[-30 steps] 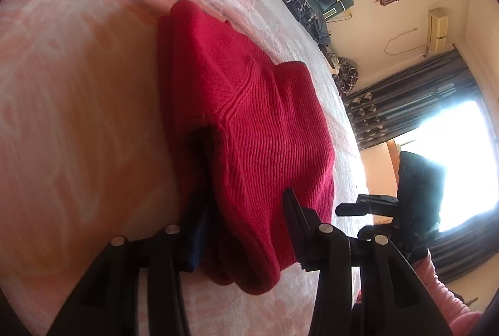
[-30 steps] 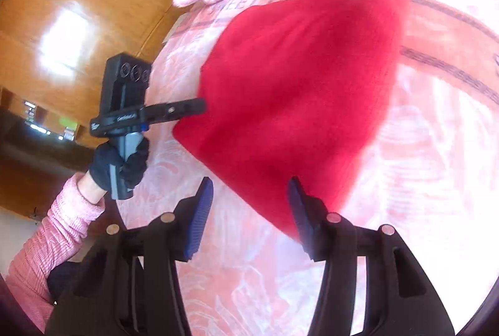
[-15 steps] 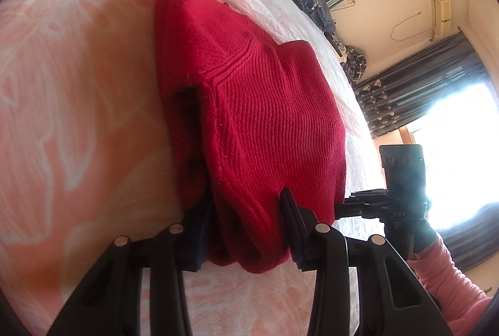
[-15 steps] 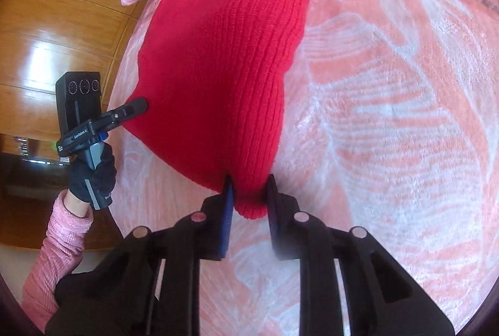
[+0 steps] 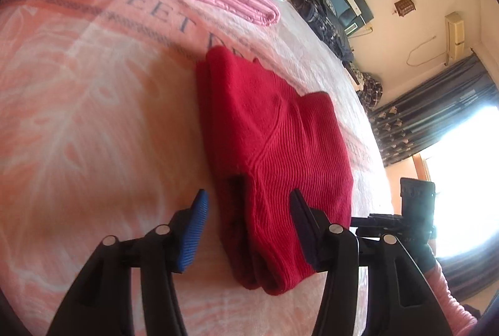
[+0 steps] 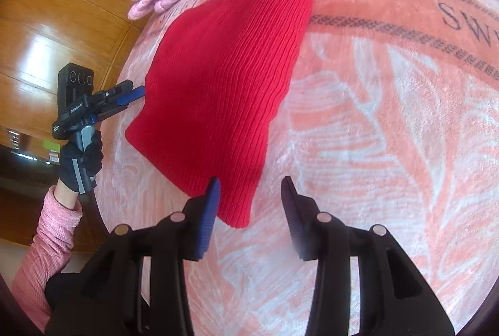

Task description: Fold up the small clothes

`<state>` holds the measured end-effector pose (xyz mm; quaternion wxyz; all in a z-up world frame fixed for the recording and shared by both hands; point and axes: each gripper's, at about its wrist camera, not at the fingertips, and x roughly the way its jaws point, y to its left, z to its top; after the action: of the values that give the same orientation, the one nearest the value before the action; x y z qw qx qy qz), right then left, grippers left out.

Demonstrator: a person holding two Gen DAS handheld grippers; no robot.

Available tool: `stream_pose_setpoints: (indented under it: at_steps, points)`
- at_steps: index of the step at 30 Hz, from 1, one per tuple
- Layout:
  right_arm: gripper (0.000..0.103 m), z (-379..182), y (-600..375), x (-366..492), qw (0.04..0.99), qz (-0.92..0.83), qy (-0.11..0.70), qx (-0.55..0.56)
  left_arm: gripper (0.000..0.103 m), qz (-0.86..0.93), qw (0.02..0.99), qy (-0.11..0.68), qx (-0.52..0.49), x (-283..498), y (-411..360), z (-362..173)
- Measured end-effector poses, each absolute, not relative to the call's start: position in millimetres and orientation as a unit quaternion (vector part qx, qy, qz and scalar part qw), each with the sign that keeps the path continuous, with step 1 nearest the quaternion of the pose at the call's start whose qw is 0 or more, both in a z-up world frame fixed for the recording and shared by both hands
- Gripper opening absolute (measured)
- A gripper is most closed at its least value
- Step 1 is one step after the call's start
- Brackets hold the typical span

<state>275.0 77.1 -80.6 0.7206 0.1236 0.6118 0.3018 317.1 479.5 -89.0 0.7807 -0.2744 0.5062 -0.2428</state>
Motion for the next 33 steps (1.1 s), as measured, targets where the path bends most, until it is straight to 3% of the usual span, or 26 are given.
stream_pose_setpoints:
  at_steps: [12,14,17,20,24,27,29,31,33]
  points:
    - [0.041,-90.2,76.9,284.8,0.724,0.298,0.606,0.139,0.053,-0.185,0.792,0.508,-0.285,418.7,447.4,-102.1]
    - [0.041,-90.8,73.8,283.8,0.725,0.299,0.605,0.139,0.021,-0.182,0.799,0.507,-0.268,418.3,438.1,-103.6]
    - [0.041,-92.5,78.0,285.1,0.726,0.297,0.607,0.132,0.009,-0.179,0.82,0.474,-0.265,409.7,439.4,-95.3]
    - [0.041,-95.9,73.1,281.8,0.724,0.295,0.609,0.132,0.008,-0.163,0.845,0.427,-0.276,393.5,456.0,-85.7]
    - [0.041,-98.5,68.7,280.1,0.725,0.289,0.611,0.131,0.008,-0.139,0.838,0.441,-0.288,388.2,468.9,-105.1]
    - [0.042,-97.8,67.7,280.3,0.726,0.288,0.61,0.131,0.013,-0.15,0.817,0.459,-0.315,393.1,471.6,-115.5]
    - [0.044,-96.5,65.7,281.9,0.726,0.291,0.608,0.135,0.038,-0.161,0.803,0.468,-0.331,395.6,472.9,-113.3]
    - [0.048,-93.9,63.6,283.6,0.727,0.293,0.605,0.141,0.056,-0.175,0.796,0.469,-0.34,394.5,475.5,-107.4]
    - [0.048,-90.9,60.5,285.2,0.726,0.298,0.601,0.154,0.06,-0.19,0.791,0.473,-0.338,389.6,478.3,-102.5]
